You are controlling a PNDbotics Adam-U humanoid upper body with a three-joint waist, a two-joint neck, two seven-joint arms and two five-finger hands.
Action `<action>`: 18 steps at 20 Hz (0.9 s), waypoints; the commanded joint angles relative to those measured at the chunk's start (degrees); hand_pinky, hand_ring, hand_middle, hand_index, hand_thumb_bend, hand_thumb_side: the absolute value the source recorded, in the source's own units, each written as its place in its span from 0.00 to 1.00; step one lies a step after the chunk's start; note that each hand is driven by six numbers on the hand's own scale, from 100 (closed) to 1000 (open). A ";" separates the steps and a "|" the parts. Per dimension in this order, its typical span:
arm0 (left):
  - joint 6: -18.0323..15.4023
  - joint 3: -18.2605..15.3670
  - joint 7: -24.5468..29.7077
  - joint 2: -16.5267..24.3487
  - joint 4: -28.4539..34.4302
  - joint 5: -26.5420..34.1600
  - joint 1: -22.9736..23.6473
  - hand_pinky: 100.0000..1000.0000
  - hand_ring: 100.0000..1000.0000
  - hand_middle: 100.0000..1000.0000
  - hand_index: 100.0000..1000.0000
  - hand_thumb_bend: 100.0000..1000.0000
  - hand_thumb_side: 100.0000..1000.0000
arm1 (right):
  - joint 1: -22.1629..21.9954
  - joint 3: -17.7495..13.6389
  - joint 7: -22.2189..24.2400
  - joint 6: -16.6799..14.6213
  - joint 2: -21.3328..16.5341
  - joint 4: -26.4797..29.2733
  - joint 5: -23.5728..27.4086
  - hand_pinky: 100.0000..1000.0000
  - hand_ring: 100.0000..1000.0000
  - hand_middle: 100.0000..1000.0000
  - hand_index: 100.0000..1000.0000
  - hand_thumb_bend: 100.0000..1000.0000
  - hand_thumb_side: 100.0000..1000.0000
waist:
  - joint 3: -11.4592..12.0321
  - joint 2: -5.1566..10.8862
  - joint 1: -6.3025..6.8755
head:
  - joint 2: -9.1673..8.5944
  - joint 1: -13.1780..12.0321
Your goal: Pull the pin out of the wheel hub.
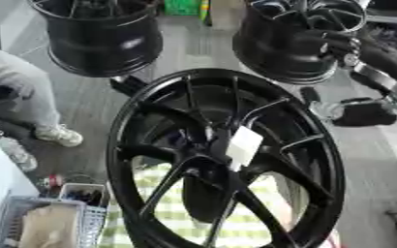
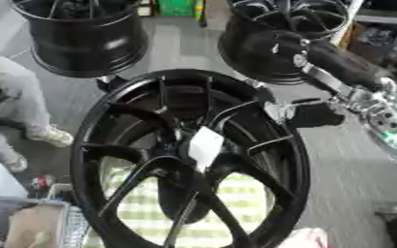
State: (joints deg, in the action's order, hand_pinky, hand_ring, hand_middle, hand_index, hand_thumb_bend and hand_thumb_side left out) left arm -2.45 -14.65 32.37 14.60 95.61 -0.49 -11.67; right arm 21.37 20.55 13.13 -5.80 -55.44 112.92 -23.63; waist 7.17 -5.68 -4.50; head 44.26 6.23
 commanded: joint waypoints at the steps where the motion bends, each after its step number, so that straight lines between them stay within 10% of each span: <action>1: -0.23 0.15 0.26 1.23 0.57 0.10 -0.82 0.60 0.51 0.58 0.79 0.00 0.77 | 3.15 5.04 5.66 -0.12 -5.03 1.43 1.24 0.82 0.92 0.99 1.00 0.05 0.27 | -0.03 0.61 0.48 | -0.15 0.40; 4: -0.23 -0.16 0.04 1.35 0.44 0.04 -0.43 0.60 0.51 0.58 0.79 0.00 0.78 | 9.74 6.11 25.85 2.18 -2.14 1.64 4.41 0.83 0.93 0.99 1.00 0.06 0.27 | -0.84 0.90 0.48 | -0.15 -0.15; 7: -0.18 -0.09 0.13 1.24 0.45 0.05 -0.33 0.60 0.51 0.58 0.79 0.00 0.77 | 13.56 5.57 36.15 2.95 0.19 1.67 6.96 0.83 0.93 0.99 1.00 0.07 0.25 | -1.04 1.14 0.48 | -0.15 -0.29; 18: -0.14 0.25 0.64 0.88 0.48 0.32 -0.34 0.60 0.51 0.58 0.80 0.00 0.77 | 17.01 8.40 38.84 5.11 4.43 1.67 4.64 0.84 0.93 1.00 1.00 0.07 0.23 | -0.38 1.45 0.74 | -0.15 0.37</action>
State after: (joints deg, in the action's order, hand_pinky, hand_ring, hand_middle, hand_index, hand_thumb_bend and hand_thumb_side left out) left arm -2.51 -14.63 32.76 14.58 95.28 -0.33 -11.52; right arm 37.34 29.32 51.93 -1.05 -50.48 113.90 -18.31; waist 6.76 -4.93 -4.13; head 44.26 6.35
